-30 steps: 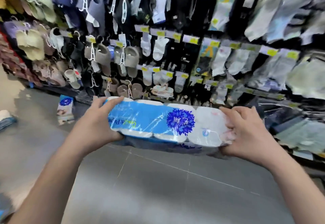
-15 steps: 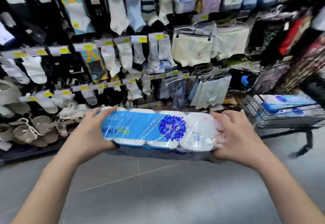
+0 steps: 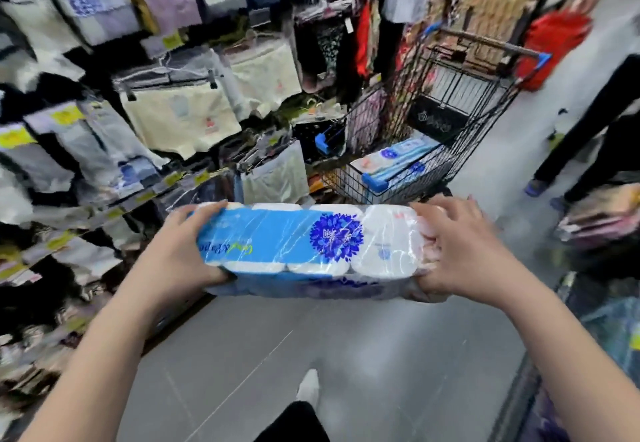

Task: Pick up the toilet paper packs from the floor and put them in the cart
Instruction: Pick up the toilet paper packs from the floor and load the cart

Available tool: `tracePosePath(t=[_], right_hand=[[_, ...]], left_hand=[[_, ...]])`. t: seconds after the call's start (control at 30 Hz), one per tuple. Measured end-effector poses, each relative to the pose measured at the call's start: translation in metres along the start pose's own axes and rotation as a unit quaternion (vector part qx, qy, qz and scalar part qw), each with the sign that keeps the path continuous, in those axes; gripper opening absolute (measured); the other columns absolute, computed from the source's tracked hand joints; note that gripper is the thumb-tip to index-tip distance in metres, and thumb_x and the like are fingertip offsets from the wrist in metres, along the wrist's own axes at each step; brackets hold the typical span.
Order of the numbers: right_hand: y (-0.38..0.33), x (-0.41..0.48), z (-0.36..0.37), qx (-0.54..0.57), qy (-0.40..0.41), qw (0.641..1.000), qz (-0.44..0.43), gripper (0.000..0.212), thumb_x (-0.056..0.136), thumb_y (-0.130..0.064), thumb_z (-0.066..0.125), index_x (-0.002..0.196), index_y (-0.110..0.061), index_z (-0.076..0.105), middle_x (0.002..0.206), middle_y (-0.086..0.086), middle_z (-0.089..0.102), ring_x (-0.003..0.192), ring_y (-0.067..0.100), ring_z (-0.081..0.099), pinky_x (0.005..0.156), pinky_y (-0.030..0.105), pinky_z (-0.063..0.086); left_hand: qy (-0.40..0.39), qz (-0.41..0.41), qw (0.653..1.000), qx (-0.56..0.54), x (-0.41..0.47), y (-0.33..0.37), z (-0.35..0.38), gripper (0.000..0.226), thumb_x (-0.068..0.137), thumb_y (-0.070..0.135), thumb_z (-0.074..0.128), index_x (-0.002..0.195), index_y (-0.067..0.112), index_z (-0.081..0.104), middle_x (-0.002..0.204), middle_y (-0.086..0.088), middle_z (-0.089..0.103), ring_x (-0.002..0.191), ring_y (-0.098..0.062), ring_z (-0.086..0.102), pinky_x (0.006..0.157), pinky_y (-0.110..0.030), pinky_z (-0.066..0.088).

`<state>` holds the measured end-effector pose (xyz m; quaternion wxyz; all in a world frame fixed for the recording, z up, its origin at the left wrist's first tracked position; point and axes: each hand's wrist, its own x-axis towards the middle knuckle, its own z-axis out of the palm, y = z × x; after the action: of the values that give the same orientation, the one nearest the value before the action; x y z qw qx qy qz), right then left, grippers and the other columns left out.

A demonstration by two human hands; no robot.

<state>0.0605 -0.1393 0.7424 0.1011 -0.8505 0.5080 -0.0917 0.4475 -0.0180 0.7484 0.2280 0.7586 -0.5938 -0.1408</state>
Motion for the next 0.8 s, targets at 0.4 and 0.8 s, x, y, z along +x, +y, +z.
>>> tracePosePath(t=[0.4, 0.8], right_hand=[[0.085, 0.106, -0.008, -0.027, 0.03, 0.992, 0.122, 0.112, 0.042, -0.055, 0.064, 0.15, -0.033, 0.042, 0.133, 0.006, 0.046, 0.131, 0.031, 0.039, 0.12, 0.036, 0.012], [0.228, 0.158, -0.033, -0.026, 0.052, 0.984, 0.168, 0.108, 0.044, -0.049, 0.076, 0.147, -0.029, 0.048, 0.126, 0.005, 0.049, 0.125, 0.029, 0.042, 0.119, 0.056, 0.026]], left_hand=[[-0.071, 0.1, 0.992, -0.012, 0.222, 0.043, 0.046, 0.108, 0.043, 0.033, 0.085, 0.144, 0.037, 0.046, 0.139, 0.001, 0.042, 0.131, -0.014, 0.041, 0.103, -0.022, 0.033], [-0.11, 0.162, 0.981, -0.017, 0.362, 0.151, 0.143, 0.107, 0.046, 0.023, 0.089, 0.144, 0.033, 0.047, 0.132, 0.005, 0.043, 0.122, -0.012, 0.045, 0.103, -0.022, 0.033]])
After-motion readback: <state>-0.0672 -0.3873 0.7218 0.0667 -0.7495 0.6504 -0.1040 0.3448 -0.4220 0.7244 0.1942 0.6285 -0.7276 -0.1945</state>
